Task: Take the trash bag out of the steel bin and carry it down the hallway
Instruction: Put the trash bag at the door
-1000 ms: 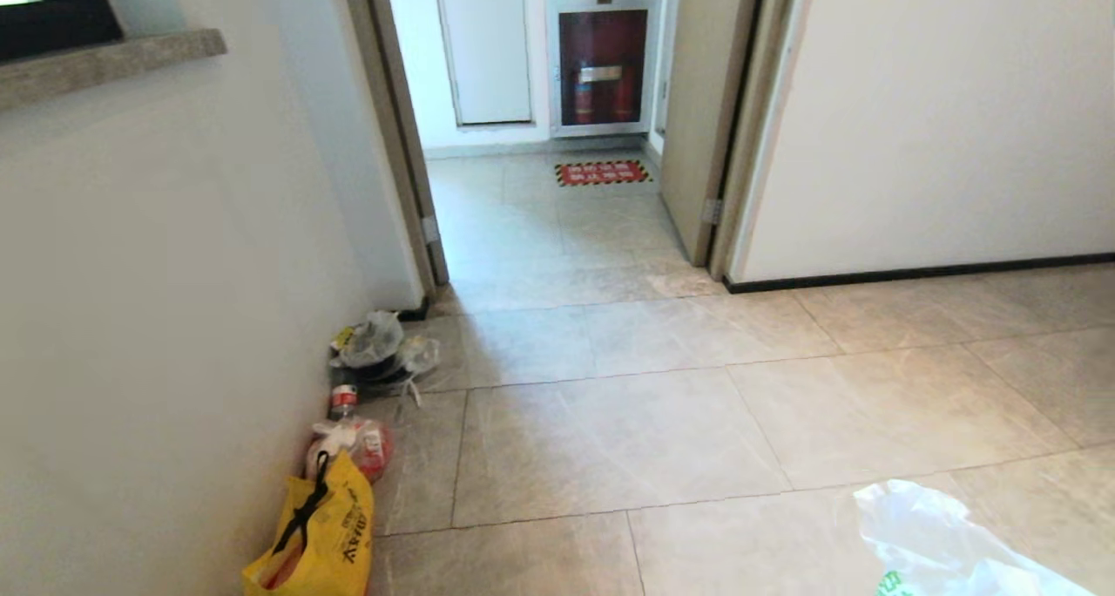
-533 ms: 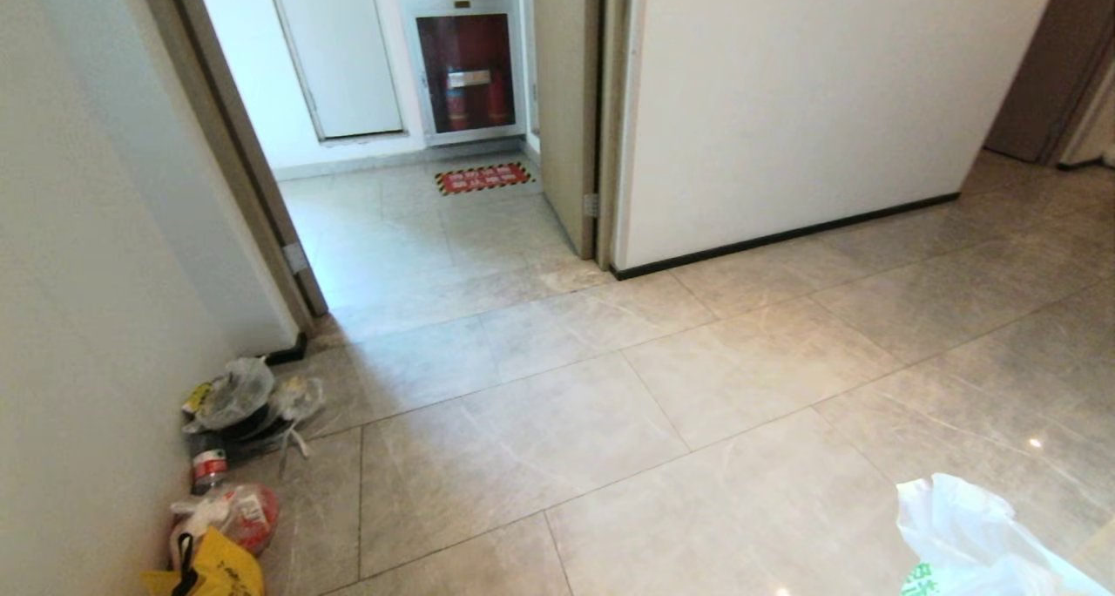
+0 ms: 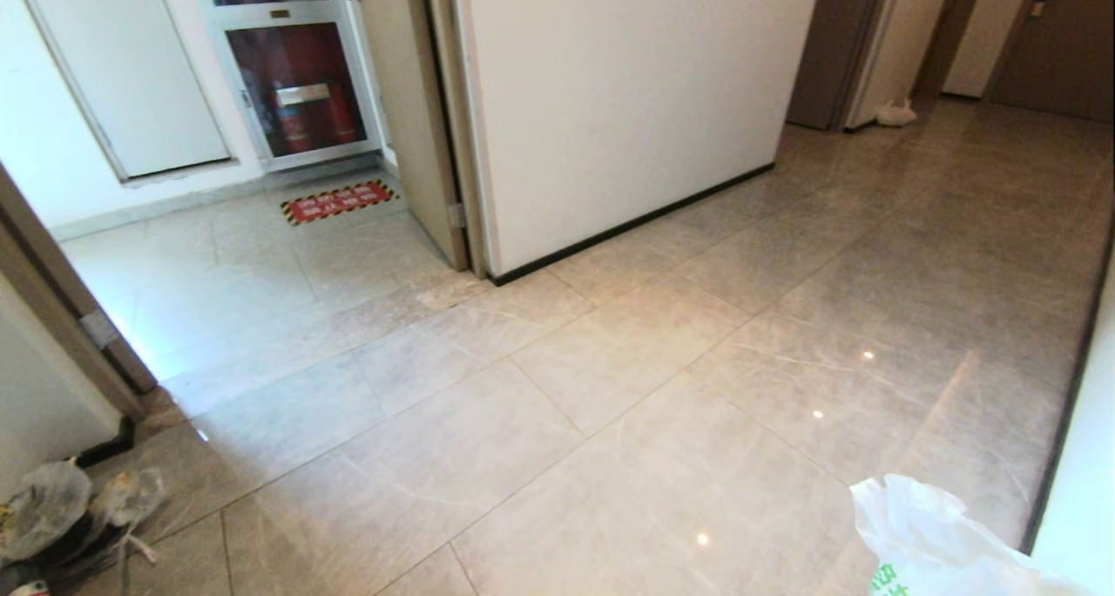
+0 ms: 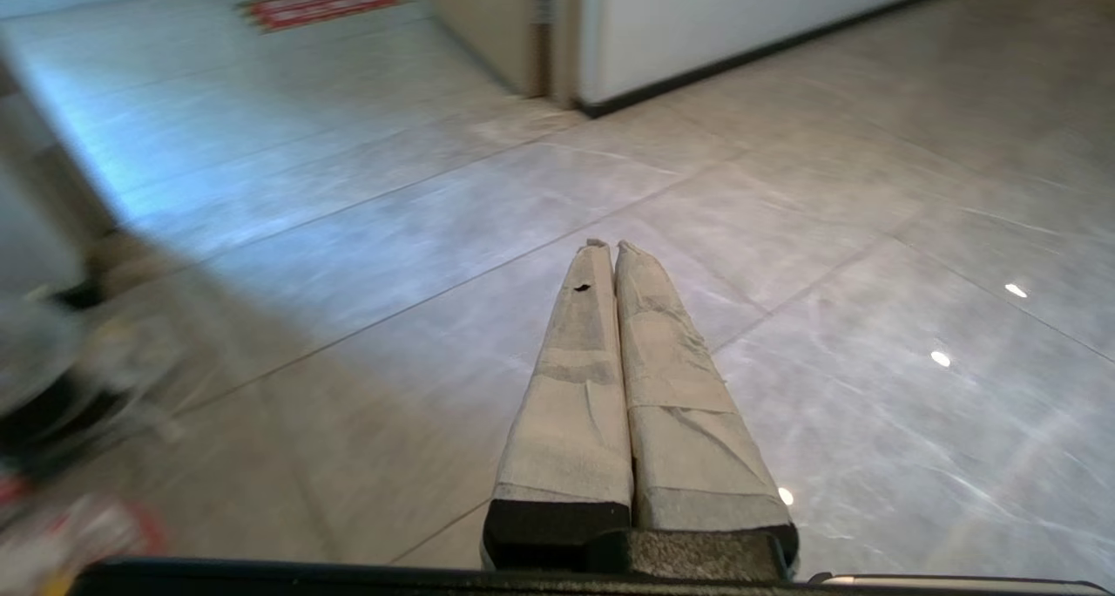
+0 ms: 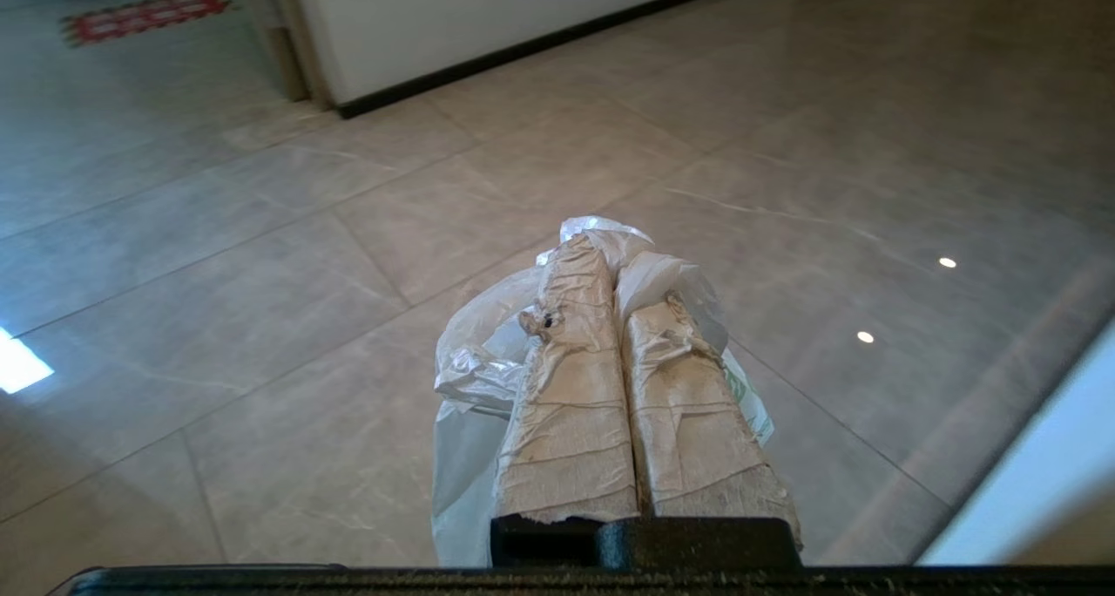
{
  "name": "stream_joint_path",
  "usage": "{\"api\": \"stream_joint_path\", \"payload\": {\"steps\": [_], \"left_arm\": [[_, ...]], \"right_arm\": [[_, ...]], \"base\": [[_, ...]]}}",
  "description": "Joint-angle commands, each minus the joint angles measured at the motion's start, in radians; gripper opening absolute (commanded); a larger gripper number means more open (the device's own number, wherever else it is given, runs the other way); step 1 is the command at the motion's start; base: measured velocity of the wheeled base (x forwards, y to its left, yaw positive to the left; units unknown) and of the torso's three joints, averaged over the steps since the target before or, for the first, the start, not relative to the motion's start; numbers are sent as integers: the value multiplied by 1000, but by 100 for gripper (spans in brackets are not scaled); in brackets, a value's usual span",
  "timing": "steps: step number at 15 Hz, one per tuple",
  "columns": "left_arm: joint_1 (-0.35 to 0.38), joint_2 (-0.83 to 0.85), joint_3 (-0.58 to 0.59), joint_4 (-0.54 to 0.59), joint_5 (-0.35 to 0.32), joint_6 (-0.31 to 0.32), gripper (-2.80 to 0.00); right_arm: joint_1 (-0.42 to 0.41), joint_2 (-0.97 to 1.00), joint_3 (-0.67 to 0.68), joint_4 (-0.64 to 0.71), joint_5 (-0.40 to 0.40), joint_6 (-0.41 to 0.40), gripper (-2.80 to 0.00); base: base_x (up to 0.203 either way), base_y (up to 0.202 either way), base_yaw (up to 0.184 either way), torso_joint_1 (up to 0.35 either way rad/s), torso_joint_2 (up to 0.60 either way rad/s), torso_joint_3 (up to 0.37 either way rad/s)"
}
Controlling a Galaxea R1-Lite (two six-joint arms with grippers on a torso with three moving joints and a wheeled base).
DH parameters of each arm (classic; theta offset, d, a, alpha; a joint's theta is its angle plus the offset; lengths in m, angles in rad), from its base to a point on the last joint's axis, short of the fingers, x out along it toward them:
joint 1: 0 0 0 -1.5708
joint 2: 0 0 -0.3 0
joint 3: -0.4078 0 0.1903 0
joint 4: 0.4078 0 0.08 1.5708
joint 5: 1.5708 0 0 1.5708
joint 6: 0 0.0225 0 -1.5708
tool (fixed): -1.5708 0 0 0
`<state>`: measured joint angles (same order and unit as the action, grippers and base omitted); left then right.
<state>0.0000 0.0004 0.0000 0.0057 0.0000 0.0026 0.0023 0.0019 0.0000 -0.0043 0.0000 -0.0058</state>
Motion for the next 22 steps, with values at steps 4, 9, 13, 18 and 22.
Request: {"api": "stream_joint_path", "payload": {"steps": [4, 9, 13, 18, 22], "left_arm": [[0, 0, 0, 0, 0, -1, -280], [0, 0, 0, 0, 0, 0, -280], [0, 0, 0, 0, 0, 0, -280], [0, 0, 0, 0, 0, 0, -280], [0, 0, 0, 0, 0, 0, -280]], "right_arm": [[1, 0, 0, 0, 2, -2, -280], [1, 0, 0, 0, 2, -2, -280], [1, 0, 0, 0, 2, -3, -280], [1, 0, 0, 0, 2, -3, -280], [1, 0, 0, 0, 2, -3, -280]], "base": [[2, 10, -170, 5, 2, 2], [1, 9, -171, 5, 4, 3], [1, 9, -155, 4, 3, 1], [0, 0, -15, 0, 1, 0], [0, 0, 0, 0, 0, 0]]}}
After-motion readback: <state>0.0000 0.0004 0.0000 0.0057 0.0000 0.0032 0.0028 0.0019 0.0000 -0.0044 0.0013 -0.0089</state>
